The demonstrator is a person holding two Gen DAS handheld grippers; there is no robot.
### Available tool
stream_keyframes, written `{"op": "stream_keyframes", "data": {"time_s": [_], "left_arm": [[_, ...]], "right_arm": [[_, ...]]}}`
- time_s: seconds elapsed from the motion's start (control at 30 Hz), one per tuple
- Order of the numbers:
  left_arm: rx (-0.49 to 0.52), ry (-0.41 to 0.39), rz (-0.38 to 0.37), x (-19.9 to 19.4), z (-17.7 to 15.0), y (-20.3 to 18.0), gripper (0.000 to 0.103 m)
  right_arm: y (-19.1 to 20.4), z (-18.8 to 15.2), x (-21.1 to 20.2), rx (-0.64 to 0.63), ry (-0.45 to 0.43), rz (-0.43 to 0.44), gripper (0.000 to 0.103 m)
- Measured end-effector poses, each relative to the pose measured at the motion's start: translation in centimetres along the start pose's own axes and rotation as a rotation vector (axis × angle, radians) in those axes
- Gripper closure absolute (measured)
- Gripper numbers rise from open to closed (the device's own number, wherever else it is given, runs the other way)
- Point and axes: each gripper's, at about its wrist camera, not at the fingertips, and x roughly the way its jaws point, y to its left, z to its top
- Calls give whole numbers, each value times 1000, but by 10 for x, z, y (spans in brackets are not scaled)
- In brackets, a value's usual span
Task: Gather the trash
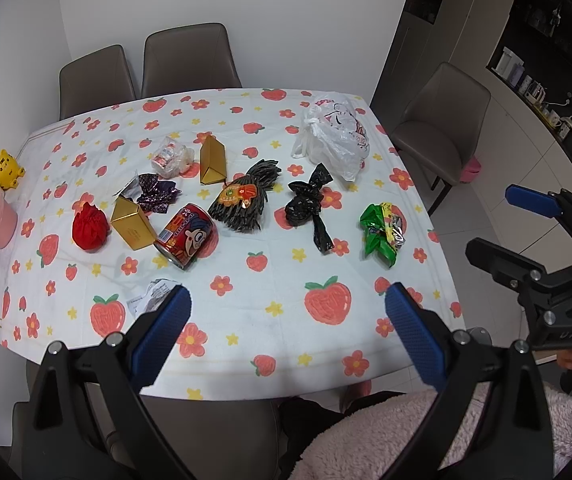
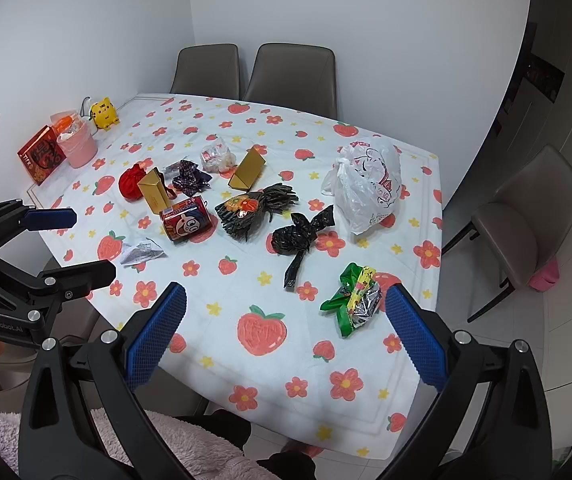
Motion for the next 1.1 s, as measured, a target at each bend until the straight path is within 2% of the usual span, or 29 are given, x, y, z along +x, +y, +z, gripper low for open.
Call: {"op": "stream_keyframes", "data": {"time_s": [1.1], "left_arm": [[0,2,-25,-6,8,-5,6]], "right_arm": [[0,1,-1,1,0,-1,7]]}}
